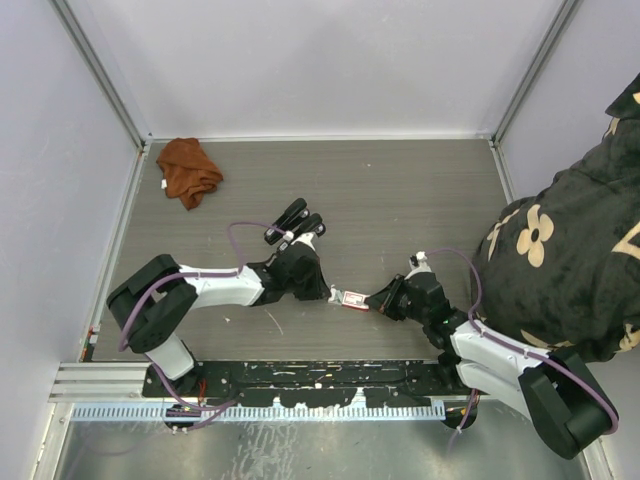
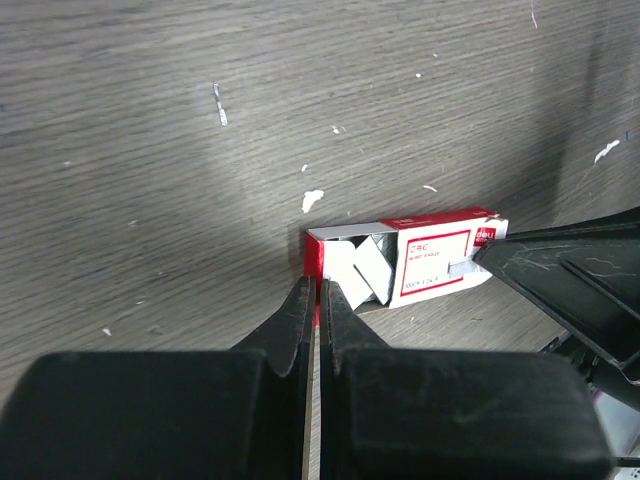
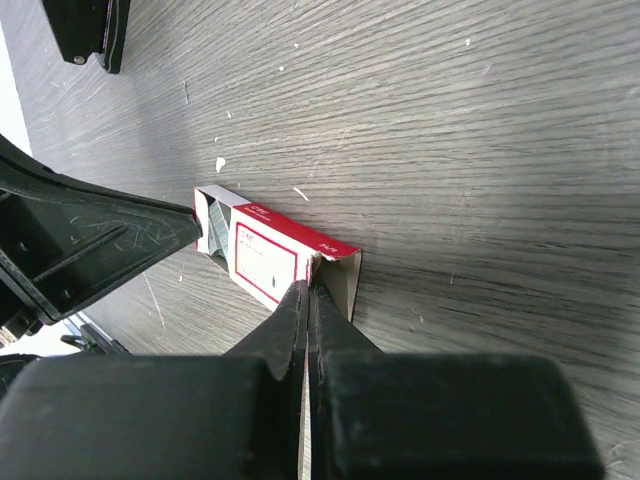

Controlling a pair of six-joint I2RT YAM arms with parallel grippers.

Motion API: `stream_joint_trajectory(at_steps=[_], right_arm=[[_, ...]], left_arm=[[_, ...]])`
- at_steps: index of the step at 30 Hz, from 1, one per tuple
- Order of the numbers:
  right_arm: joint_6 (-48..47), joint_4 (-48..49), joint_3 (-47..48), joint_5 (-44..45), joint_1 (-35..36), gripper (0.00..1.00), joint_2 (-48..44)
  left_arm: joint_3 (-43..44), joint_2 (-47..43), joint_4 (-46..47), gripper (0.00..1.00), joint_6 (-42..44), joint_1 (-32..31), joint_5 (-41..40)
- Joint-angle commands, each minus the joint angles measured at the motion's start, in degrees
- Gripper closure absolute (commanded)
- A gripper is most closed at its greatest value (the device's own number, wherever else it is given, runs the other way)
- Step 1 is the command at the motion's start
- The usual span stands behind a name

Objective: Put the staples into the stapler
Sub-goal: Open the staple box at the center of the board.

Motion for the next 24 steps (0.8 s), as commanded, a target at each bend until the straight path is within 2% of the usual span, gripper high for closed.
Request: stream_joint_trajectory(at_steps=[1, 24], right_arm=[[-0.46, -1.67, -0.06, 2.22, 0.03, 0.99, -0.62], [-2.82, -4.02, 1.99, 2.42, 0.03, 0.99, 0.67]], left_arm=[[-1.68, -1.84, -0.89, 1.00, 0.96, 1.33, -3.39], [-3.57, -4.65, -3.16, 1.00, 3.59, 3.82, -2.42]])
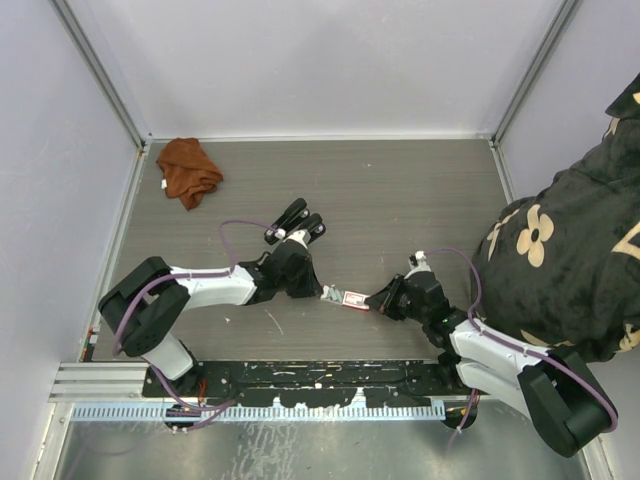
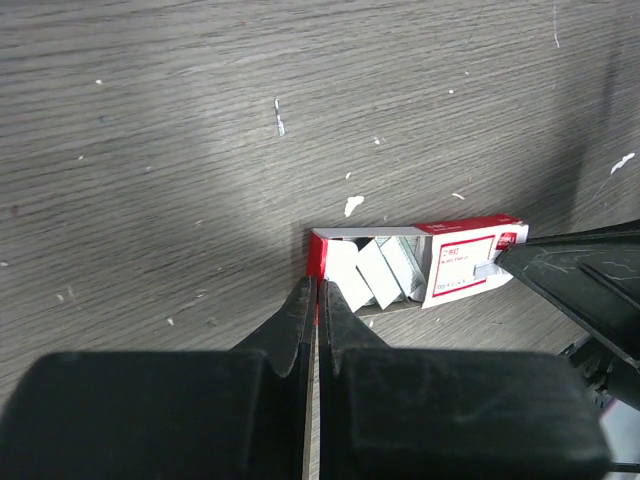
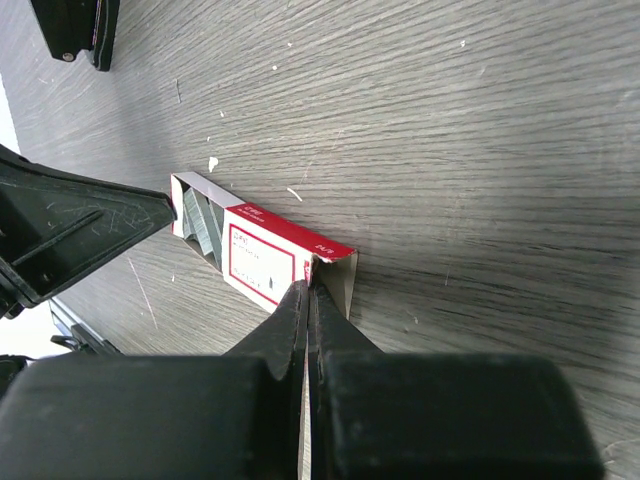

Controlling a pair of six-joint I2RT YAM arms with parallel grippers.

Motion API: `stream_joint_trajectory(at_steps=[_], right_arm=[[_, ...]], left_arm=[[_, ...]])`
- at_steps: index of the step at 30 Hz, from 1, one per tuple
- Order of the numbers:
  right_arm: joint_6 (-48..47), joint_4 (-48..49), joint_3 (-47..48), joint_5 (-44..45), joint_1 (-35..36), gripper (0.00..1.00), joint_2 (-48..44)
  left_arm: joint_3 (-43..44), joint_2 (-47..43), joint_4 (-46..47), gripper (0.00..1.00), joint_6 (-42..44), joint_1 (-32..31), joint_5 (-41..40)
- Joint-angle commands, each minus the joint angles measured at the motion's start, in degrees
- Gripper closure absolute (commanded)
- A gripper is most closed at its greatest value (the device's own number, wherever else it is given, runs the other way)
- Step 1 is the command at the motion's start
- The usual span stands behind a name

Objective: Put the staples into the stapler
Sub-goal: Open the staple box at the center of the board.

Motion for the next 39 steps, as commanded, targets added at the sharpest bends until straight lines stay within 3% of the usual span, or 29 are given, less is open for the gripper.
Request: stream_joint_trajectory(at_steps=[1, 17, 19, 22, 24, 28, 34, 39], right_arm=[[-2.02, -3.57, 1.67, 2.24, 0.03, 1.00, -0.31], [-2.17, -15.62, 3.22, 11.17, 0.01, 0.96, -7.76], [-2.19, -16.78, 3.39, 11.59, -0.04, 0.86, -8.75], [-2.76, -18.74, 4.49, 12.03, -0.03, 0.68, -10.55], [-3.73, -21.22, 5.80, 13.04, -0.05, 0.55, -12.12], [-6.86, -26.26, 9.55, 15.49, -0.05, 0.32, -14.82], [-16.15, -30.42, 17.59, 15.79, -0.05, 0.24, -14.75], [-23.49, -31.25, 25.90, 10.99, -0.05, 0.23, -11.43]], left_arm=[[-1.90, -2.78, -2.93, 1.00, 1.75, 1.18, -2.79], [-6.53, -8.33, -2.91, 1.00, 2.00, 2.90, -1.94], [-7.92, -9.82, -1.50, 0.86, 1.78, 2.92, -1.81], [-10.21, -14.55, -1.66, 0.54, 2.02, 2.99, -4.98], [-10.36, -18.50, -4.01, 0.39, 2.88, 3.17, -7.11], [-6.26, -27.88, -14.78, 0.24, 7.26, 4.46, -9.03], [5.40, -33.19, -27.69, 0.07, 17.33, 8.18, -4.61], [20.57, -26.50, -37.81, 0.04, 27.95, 10.08, 1.80]])
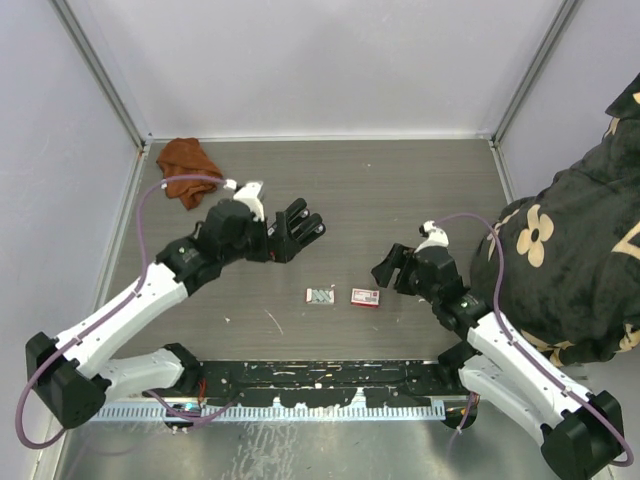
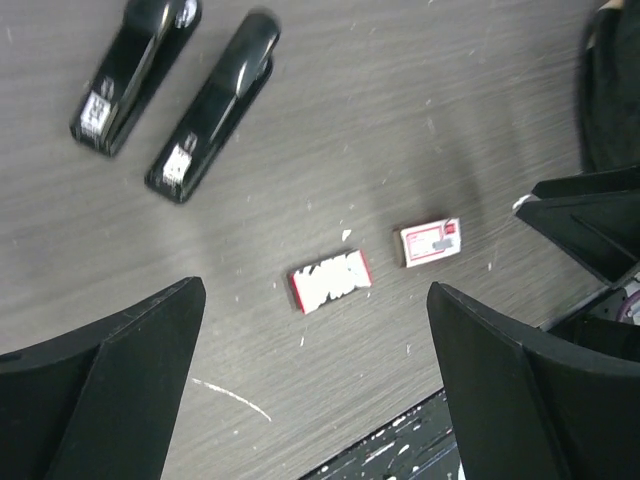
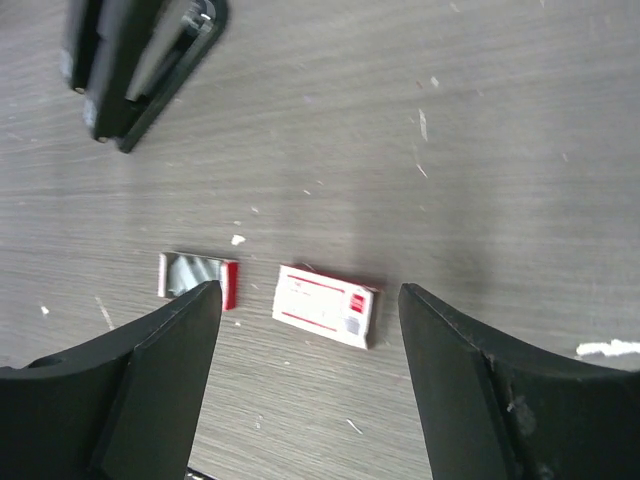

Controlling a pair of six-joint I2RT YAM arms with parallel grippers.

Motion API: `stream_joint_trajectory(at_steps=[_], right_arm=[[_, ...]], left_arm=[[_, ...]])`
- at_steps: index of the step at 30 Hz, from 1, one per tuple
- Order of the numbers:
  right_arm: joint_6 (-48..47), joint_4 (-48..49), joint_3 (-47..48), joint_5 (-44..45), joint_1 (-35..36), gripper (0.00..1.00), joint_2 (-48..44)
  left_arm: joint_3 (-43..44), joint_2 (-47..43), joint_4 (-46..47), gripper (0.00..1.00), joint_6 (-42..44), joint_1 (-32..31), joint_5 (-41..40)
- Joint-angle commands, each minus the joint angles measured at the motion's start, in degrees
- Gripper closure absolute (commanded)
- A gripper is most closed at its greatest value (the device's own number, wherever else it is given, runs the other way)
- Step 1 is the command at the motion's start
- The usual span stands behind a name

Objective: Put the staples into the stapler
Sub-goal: Open the stapler at the center of the board.

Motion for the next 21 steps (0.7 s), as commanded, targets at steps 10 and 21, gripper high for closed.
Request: stream_joint_trajectory(at_steps=[10, 21], right_arm=[[-7.48, 3.34, 8.47, -11.60, -0.03, 0.21, 0.66], [-6.12, 8.90, 5.00, -13.80, -0.03, 0.21, 1.19]], left_arm=[[28.21, 27.31, -2.52, 0.23, 28.37, 2.41, 11.24], [35.46, 43.70, 2.09, 0.31, 38.91, 7.32, 12.04]])
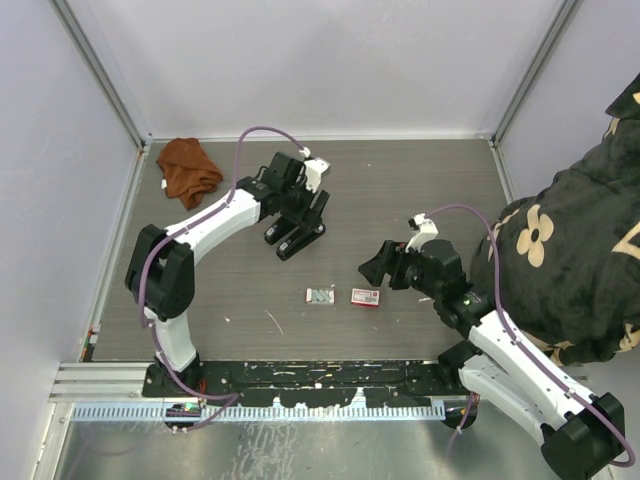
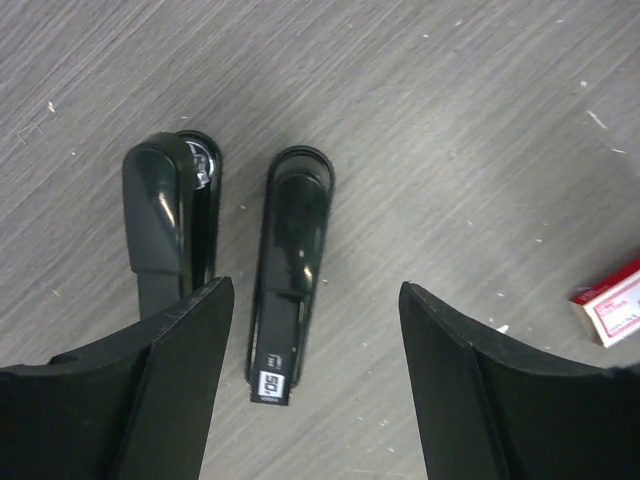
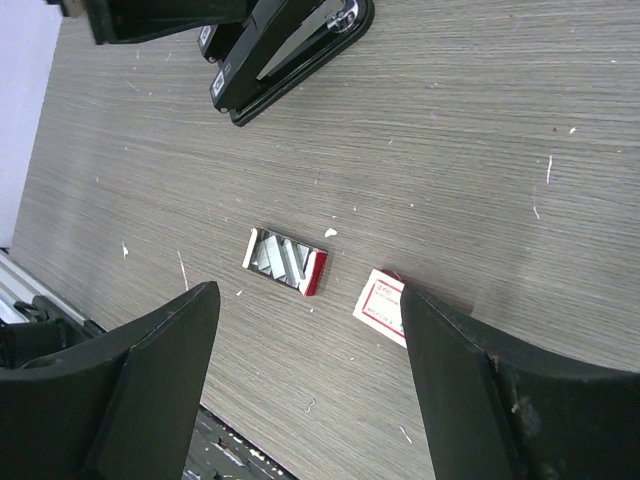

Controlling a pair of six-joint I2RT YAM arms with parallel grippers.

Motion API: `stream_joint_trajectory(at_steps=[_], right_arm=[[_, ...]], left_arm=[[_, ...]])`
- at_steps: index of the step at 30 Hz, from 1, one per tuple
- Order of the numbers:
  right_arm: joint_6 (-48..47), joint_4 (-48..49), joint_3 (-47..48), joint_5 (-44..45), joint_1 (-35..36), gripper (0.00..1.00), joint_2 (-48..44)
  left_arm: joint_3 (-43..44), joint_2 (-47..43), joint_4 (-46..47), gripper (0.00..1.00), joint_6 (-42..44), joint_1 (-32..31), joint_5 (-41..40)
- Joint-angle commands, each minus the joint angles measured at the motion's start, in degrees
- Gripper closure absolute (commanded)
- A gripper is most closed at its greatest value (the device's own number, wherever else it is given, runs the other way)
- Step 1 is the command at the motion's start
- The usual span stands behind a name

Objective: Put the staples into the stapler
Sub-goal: Open the stapler at the center of the board.

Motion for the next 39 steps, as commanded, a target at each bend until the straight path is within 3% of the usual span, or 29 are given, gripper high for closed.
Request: stream_joint_trajectory(at_steps=[1, 7, 16, 24, 30, 35, 39], right_arm=[[0.25, 5.56, -0.36, -2.27, -0.03, 0.21, 1.08], [0.39, 5.82, -1.00, -4.49, -0.03, 0.21, 4.40], [1.87, 5.27, -3.60, -3.14, -0.03, 0.21, 1.38], [1.58, 4.24, -3.02, -2.42, -0.03, 0.21, 1.63], [2.21, 3.26, -1.51, -2.46, -0.03, 0.21, 2.06], [5.95, 2.10, 0.89, -2.86, -0.08, 0.21, 4.46], [8.95, 2.79, 4.74, -5.61, -0.03, 0.21, 9.24]], left_arm=[[2.69, 1.58, 5.29, 0.32, 5.36, 2.12, 1.76], [5.19, 6.97, 5.63, 0.36, 5.36, 2.49, 4.25], [8.69, 12.47, 4.79, 0.48, 4.87, 2.47, 7.79], [8.52, 13.90, 3.49, 0.68, 6.38, 2.31, 8.47], [4.80, 9.15, 4.23, 0.98, 7.04, 1.65, 9.29], [-0.53, -0.62, 4.90, 1.00, 10.07, -0.33, 6.00], [-8.11, -9.78, 4.44, 1.00, 13.81, -5.76, -3.58]])
